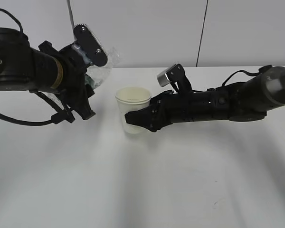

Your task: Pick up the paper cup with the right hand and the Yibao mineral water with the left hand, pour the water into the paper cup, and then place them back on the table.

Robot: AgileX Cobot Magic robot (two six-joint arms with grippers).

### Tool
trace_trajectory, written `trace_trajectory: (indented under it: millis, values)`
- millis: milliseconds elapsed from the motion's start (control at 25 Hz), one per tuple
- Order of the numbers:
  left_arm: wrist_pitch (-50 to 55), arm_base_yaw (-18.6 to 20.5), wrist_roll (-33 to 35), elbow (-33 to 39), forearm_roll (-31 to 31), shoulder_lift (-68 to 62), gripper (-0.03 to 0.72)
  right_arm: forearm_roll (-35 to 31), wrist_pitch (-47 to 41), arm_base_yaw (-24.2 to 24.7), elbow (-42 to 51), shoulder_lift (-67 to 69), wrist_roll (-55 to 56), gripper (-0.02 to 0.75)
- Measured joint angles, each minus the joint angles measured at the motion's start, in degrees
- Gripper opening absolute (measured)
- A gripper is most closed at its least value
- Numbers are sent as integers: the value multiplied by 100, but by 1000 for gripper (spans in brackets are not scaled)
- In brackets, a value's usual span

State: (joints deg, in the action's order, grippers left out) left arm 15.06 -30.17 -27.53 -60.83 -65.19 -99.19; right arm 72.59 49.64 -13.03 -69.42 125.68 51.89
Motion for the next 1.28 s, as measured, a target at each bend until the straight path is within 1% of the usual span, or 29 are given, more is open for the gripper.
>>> trace_trajectory:
  millis: [160, 280, 520, 760, 960, 1280]
  values:
    - [-137, 0, -201, 0, 101, 0, 335, -3, -9, 104, 0, 0, 0, 521]
    - [-223, 78, -294, 0, 253, 0, 335, -26, -9, 208, 0, 0, 10, 521]
    - [-711, 449, -321, 0, 844, 0, 335, -120, -9, 404, 0, 0, 10, 521]
    - [-1309, 708, -326, 0, 1356, 0, 335, -155, -23, 490, 0, 0, 10, 521]
    - [-1653, 914, -326, 0, 1644, -6, 335, -231, -303, 498, 0, 0, 10, 521]
    - [-2565, 1204, -326, 15, 1861, -268, 335, -591, -915, 503, 0, 0, -25, 521]
